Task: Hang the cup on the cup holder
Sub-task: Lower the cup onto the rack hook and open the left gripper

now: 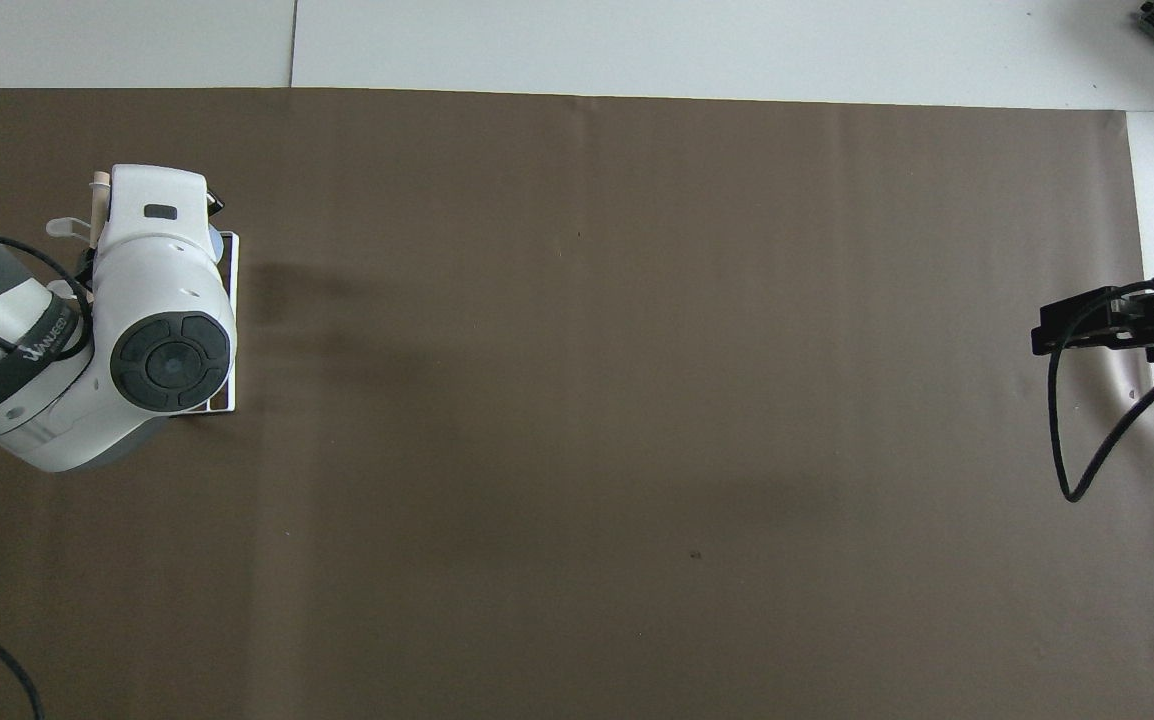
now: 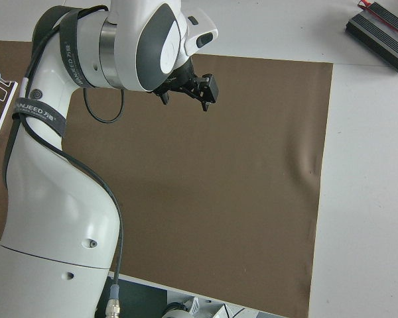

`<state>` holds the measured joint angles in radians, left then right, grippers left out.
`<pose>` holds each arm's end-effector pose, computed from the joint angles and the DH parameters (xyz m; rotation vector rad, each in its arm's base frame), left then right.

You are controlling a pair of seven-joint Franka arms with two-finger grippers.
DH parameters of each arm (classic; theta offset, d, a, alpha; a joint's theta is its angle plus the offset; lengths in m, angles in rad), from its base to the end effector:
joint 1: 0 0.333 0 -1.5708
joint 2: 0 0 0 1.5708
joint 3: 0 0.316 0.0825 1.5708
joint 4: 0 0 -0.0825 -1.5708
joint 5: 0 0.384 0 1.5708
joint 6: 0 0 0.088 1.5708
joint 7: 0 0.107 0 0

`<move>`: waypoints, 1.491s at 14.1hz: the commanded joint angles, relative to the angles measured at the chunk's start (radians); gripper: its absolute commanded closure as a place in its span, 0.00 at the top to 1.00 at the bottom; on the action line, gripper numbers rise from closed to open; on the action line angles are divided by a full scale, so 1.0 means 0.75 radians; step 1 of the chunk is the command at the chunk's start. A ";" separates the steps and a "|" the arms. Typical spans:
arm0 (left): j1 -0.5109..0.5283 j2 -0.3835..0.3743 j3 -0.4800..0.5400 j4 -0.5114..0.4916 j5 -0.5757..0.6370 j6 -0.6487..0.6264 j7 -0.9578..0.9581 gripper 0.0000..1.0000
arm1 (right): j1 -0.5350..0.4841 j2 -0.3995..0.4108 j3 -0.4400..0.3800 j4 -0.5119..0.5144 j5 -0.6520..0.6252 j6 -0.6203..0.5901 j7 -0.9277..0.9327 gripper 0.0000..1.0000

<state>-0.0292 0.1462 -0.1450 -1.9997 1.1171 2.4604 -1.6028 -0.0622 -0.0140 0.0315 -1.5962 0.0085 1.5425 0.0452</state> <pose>0.6022 -0.1041 0.4199 -2.5081 -0.8264 -1.1159 0.5464 -0.0157 0.6178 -3.1309 0.1188 0.0623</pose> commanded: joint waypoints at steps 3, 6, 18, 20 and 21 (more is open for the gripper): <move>0.035 -0.060 -0.009 -0.093 0.040 0.047 -0.068 0.00 | 0.020 -0.041 -0.032 -0.040 -0.013 -0.007 0.017 1.00; 0.035 -0.058 -0.009 -0.079 0.040 0.037 -0.062 0.12 | 0.110 -0.037 -0.146 -0.040 -0.015 0.009 0.012 1.00; 0.021 -0.052 -0.011 -0.040 0.040 0.006 -0.007 0.83 | 0.034 -0.034 -0.081 -0.036 -0.007 0.013 -0.023 1.00; 0.017 -0.052 -0.013 -0.015 0.038 -0.020 0.032 0.83 | 0.048 -0.037 -0.083 -0.038 -0.005 0.013 -0.017 1.00; 0.014 -0.056 -0.017 -0.011 0.034 -0.035 0.045 0.83 | 0.048 -0.037 -0.083 -0.038 -0.005 0.013 -0.013 1.00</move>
<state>-0.0184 0.1235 -0.1507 -2.0141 1.1263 2.4639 -1.5955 -0.0193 -0.0189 -0.0405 -1.5989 0.0085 1.5421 0.0421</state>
